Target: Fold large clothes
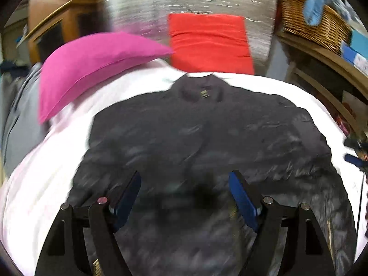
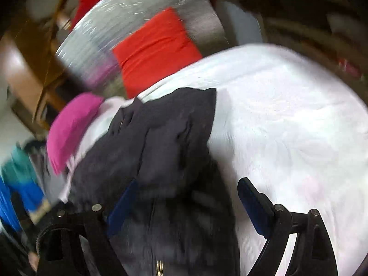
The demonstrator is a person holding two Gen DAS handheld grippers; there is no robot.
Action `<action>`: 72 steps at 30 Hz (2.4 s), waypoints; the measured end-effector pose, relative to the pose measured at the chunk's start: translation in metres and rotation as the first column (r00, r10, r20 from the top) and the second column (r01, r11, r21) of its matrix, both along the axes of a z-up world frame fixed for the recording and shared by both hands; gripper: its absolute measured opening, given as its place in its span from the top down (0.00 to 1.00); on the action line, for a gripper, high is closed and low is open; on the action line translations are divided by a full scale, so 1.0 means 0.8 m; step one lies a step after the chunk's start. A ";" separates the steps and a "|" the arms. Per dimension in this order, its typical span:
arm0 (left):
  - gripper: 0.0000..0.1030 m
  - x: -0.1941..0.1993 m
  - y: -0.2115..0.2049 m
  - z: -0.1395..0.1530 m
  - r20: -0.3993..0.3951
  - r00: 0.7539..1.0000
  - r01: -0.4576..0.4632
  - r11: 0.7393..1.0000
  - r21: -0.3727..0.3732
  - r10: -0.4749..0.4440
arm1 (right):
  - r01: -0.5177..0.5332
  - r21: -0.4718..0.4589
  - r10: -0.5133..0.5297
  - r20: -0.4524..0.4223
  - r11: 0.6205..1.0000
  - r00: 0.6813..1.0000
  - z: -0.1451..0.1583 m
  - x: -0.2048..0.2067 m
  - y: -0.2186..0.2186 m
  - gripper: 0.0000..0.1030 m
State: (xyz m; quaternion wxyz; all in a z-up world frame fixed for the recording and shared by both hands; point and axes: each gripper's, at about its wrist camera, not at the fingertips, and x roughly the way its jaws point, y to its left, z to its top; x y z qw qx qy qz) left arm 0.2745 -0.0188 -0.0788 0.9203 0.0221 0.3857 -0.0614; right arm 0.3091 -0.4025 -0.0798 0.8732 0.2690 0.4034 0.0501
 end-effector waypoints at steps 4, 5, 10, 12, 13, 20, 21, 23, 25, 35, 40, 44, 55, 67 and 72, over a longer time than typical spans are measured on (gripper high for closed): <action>0.23 0.041 -0.046 -0.012 0.002 0.998 0.062 0.998 0.021 -0.062 | -0.021 0.123 0.025 -0.034 0.992 0.999 -0.024 0.087 -0.029 0.12; 0.23 0.050 -0.057 -0.017 0.004 0.997 0.075 0.997 0.037 -0.075 | -0.026 0.133 0.032 -0.044 0.991 0.998 -0.030 0.105 -0.030 0.12; 0.23 0.079 -0.083 -0.048 -0.060 0.992 0.116 0.989 0.089 -0.111 | -0.099 0.138 0.115 -0.113 0.985 0.987 -0.057 0.182 -0.025 0.57; 0.22 0.084 -0.084 -0.057 -0.077 0.991 0.121 0.988 0.096 -0.114 | -0.125 0.065 0.130 -0.083 0.990 0.988 -0.031 0.194 -0.016 0.86; 0.22 0.085 -0.083 -0.061 -0.077 0.991 0.120 0.988 0.097 -0.112 | -0.143 0.011 0.144 -0.034 0.990 0.989 -0.012 0.193 -0.010 0.87; 0.21 0.085 -0.091 -0.067 -0.079 0.991 0.114 0.987 0.111 -0.105 | -0.077 0.010 0.077 -0.053 0.997 0.996 -0.038 0.181 -0.020 0.63; 0.20 0.084 -0.090 -0.068 -0.075 0.992 0.112 0.988 0.108 -0.104 | -0.063 0.033 0.065 -0.046 0.997 0.997 -0.036 0.174 -0.024 0.52; 0.19 0.086 -0.089 -0.066 -0.072 0.992 0.110 0.988 0.106 -0.103 | -0.044 0.057 0.045 -0.016 0.997 0.999 -0.026 0.148 -0.029 0.27; 0.18 0.086 -0.089 -0.068 -0.070 0.992 0.109 0.989 0.101 -0.102 | -0.083 0.090 0.085 -0.012 0.992 0.996 -0.020 0.117 -0.027 0.27; 0.15 0.086 -0.092 -0.069 -0.072 0.993 0.106 0.987 0.121 -0.098 | -0.241 -0.035 0.236 -0.106 0.970 0.966 -0.037 0.064 0.028 0.64; 0.16 0.076 -0.049 -0.033 -0.111 0.985 0.130 0.991 -0.022 -0.132 | -0.160 -0.280 0.144 -0.077 0.947 0.987 0.008 0.042 0.055 0.33; 0.16 0.056 0.056 0.011 -0.050 0.996 0.062 0.977 -0.203 -0.073 | -0.167 -0.302 0.188 0.041 0.939 0.981 0.055 0.021 0.093 0.33; 0.17 0.151 0.321 -0.042 -0.274 0.937 -0.333 0.790 -0.516 0.216 | -0.497 -0.352 0.516 -0.046 0.793 0.856 -0.001 0.073 0.292 0.33; 0.88 0.218 0.272 -0.058 -0.208 0.963 -0.249 0.870 -0.426 0.174 | -0.543 -0.304 0.542 -0.098 0.782 0.835 -0.045 0.080 0.273 0.34; 0.83 0.225 0.242 -0.093 -0.214 0.963 -0.202 0.964 -0.173 0.163 | -0.545 -0.294 0.542 -0.098 0.786 0.835 -0.047 0.084 0.269 0.34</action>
